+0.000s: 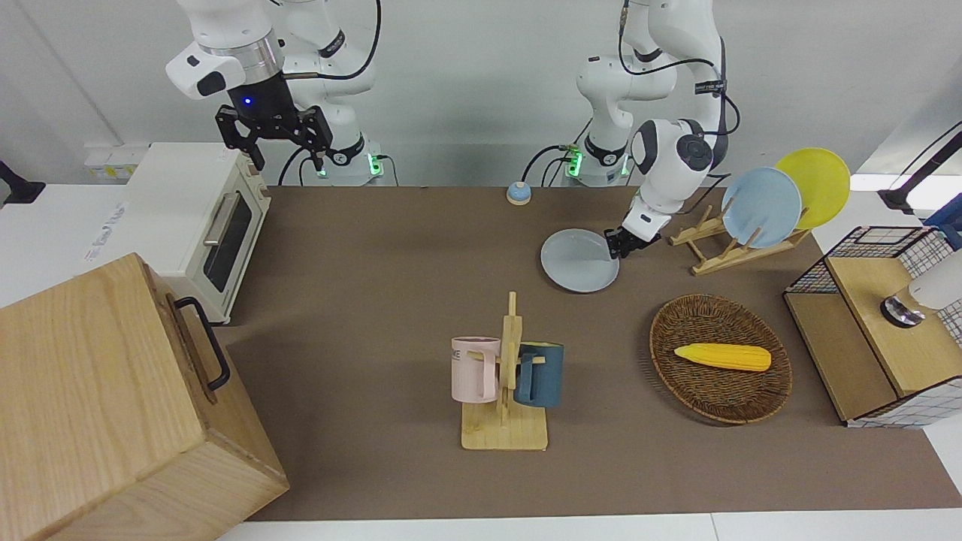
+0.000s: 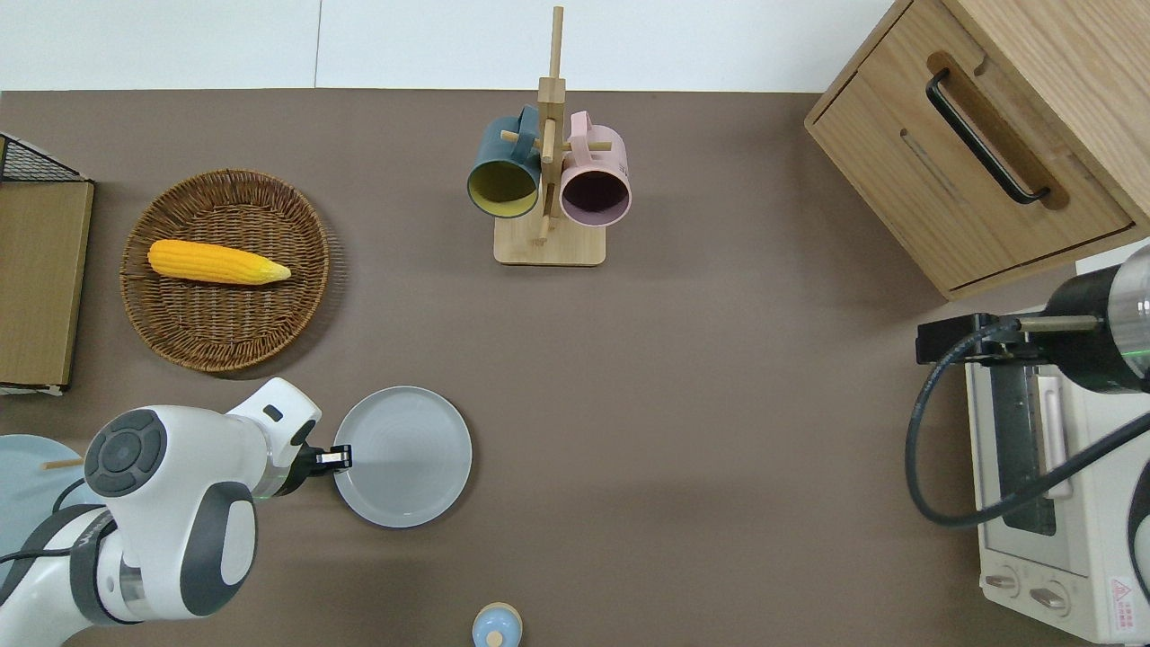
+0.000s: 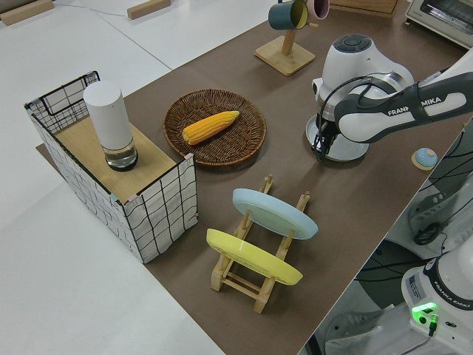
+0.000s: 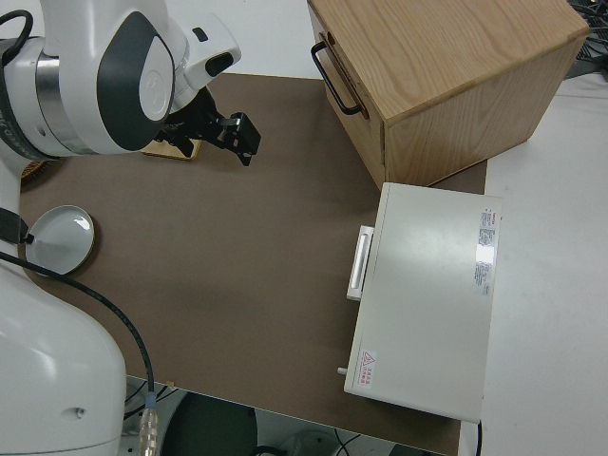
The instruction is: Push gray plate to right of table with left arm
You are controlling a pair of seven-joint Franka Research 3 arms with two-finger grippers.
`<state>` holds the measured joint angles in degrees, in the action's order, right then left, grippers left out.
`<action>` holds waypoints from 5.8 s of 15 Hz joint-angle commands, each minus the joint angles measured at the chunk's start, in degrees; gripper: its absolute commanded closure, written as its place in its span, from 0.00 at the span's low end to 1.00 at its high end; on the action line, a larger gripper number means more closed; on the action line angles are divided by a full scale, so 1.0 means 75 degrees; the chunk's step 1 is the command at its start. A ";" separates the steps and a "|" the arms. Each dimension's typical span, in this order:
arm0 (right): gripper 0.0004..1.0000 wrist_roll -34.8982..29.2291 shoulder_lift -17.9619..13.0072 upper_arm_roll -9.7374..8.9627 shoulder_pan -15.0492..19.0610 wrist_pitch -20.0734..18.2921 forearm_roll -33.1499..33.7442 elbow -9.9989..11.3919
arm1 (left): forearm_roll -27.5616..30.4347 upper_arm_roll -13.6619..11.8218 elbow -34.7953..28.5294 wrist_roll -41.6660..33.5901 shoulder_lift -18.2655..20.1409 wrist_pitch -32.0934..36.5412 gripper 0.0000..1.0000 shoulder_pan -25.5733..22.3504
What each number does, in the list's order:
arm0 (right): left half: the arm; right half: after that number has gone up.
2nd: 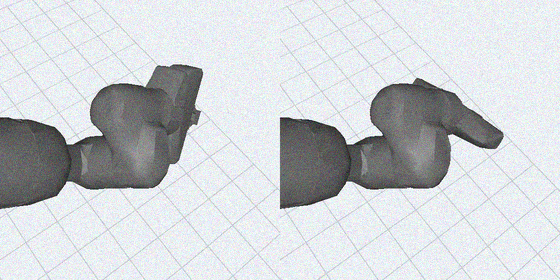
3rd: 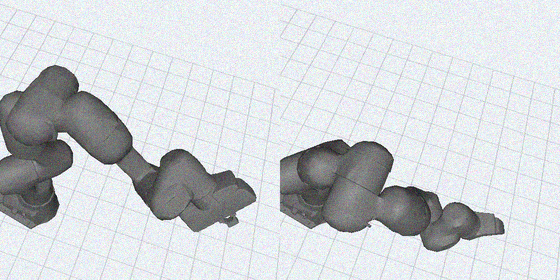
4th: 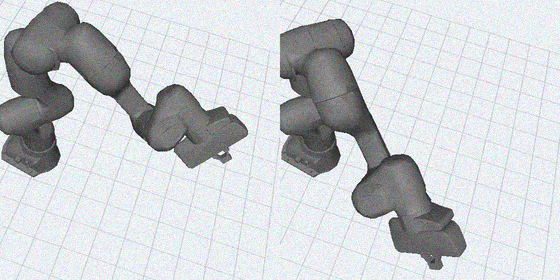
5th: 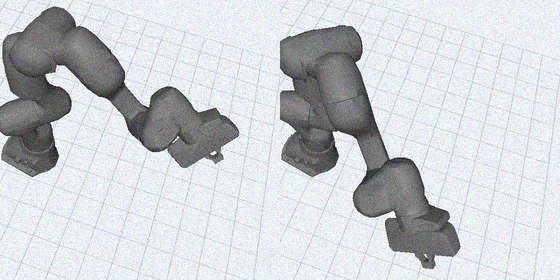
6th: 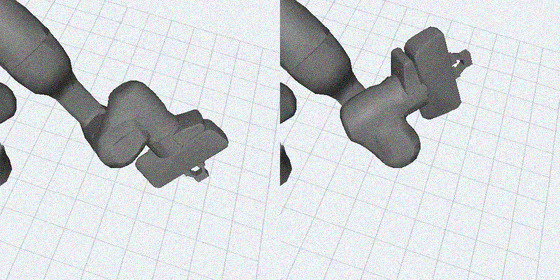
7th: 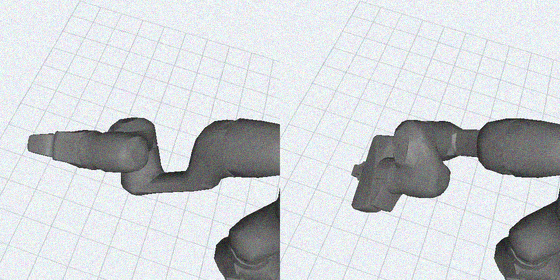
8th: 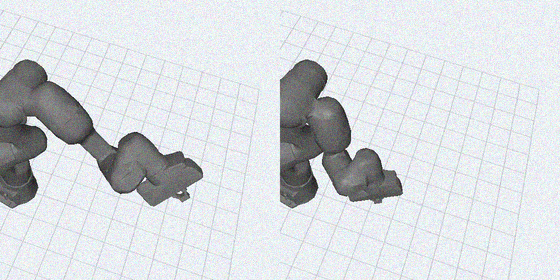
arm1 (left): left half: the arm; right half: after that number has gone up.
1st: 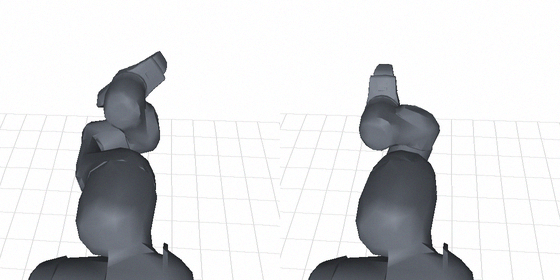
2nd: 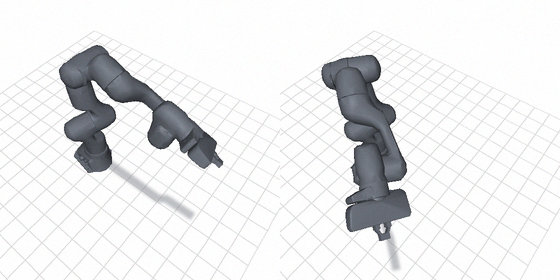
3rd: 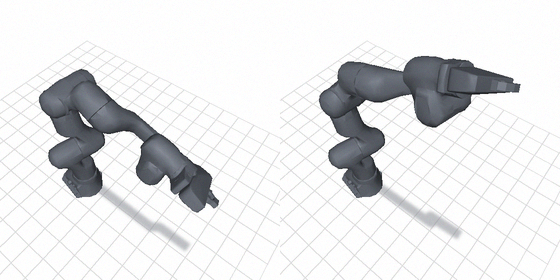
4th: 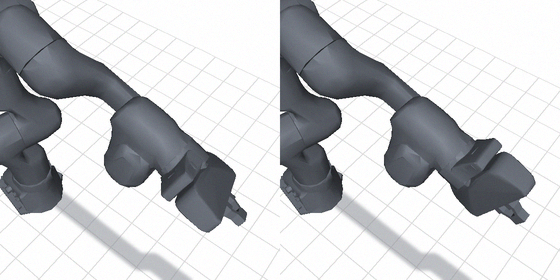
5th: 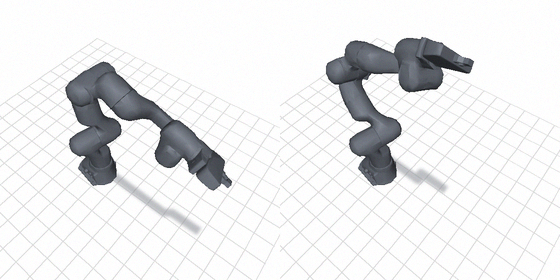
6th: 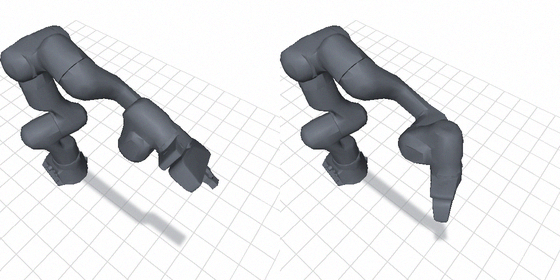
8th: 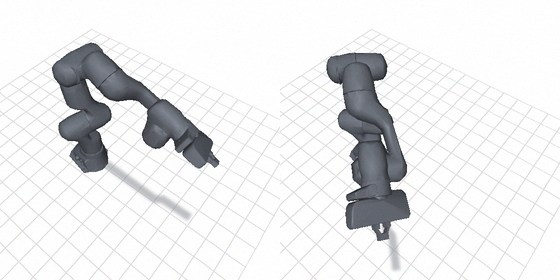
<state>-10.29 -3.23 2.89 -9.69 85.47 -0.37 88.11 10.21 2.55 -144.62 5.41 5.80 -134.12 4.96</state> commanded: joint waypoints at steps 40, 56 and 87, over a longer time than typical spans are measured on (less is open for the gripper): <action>0.00 0.0013 0.0032 0.0036 -0.0044 -0.0087 0.0003 -0.0075 | 0.1263 0.1442 0.0837 0.3249 -0.1405 -0.1862 1.00 0.2665; 0.00 0.0013 0.0043 0.0036 -0.0044 -0.0087 0.0003 -0.0075 | 0.1685 0.0411 0.2314 0.4201 -0.2402 -0.2005 1.00 0.4775; 0.00 0.0013 0.0043 0.0036 -0.0044 -0.0087 0.0003 -0.0075 | 0.0714 0.0808 0.2910 0.2760 -0.0200 0.1953 0.01 0.1439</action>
<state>-10.29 -3.23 2.89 -9.69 85.47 -0.37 88.11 18.96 5.53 -124.59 28.16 1.37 -126.31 21.96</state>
